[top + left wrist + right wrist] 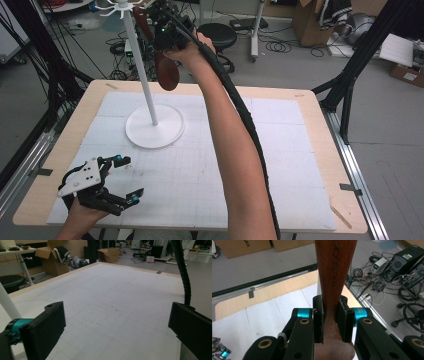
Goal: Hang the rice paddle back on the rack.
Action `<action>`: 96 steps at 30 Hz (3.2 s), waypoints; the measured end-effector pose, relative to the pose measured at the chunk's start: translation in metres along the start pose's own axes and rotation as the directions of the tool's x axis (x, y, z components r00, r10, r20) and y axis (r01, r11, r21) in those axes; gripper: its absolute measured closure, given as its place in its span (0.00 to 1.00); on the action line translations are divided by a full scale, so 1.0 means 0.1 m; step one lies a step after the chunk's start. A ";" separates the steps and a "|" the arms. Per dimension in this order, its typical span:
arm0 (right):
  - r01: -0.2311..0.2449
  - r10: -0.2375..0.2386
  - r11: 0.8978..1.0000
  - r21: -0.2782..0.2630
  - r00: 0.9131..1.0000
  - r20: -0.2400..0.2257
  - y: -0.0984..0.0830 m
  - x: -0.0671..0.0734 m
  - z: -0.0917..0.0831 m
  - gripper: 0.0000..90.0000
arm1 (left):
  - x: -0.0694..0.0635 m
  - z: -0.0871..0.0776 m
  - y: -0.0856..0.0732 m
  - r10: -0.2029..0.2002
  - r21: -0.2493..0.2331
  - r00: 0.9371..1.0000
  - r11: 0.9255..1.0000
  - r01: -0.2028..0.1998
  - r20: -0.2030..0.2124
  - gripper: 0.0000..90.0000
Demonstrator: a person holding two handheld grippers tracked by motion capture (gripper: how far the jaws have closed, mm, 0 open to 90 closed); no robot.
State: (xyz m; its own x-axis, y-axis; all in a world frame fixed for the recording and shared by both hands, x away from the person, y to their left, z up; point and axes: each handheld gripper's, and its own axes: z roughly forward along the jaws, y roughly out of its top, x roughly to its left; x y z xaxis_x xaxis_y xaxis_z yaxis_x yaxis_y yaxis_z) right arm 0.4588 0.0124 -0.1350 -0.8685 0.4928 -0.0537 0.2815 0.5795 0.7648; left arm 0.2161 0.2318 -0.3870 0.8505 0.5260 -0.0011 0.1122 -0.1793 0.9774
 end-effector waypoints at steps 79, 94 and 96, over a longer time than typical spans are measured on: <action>-0.047 0.027 0.981 -0.187 0.994 -0.107 -1.32 0.32 -0.49 0.01 | 0.03 0.03 0.00 -0.037 -0.004 0.999 0.999 0.037 -0.009 0.02; -0.043 0.024 0.972 -0.233 0.996 -0.084 -1.76 0.49 -0.68 0.01 | 0.08 0.00 0.00 -0.050 -0.009 0.998 0.999 0.049 -0.035 0.02; -0.048 0.029 0.970 -0.238 0.996 -0.081 -1.83 0.51 -0.71 0.01 | 0.09 0.00 0.00 -0.051 -0.011 0.998 0.999 0.050 -0.035 0.02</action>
State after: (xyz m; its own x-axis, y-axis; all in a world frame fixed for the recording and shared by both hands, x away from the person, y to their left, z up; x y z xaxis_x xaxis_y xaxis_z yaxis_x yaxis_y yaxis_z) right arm 0.3342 -0.1144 -0.2318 -0.8902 0.4551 0.0213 0.2179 0.3842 0.8971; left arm 0.2237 0.2359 -0.3867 0.8252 0.5632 -0.0432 0.1490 -0.1432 0.9784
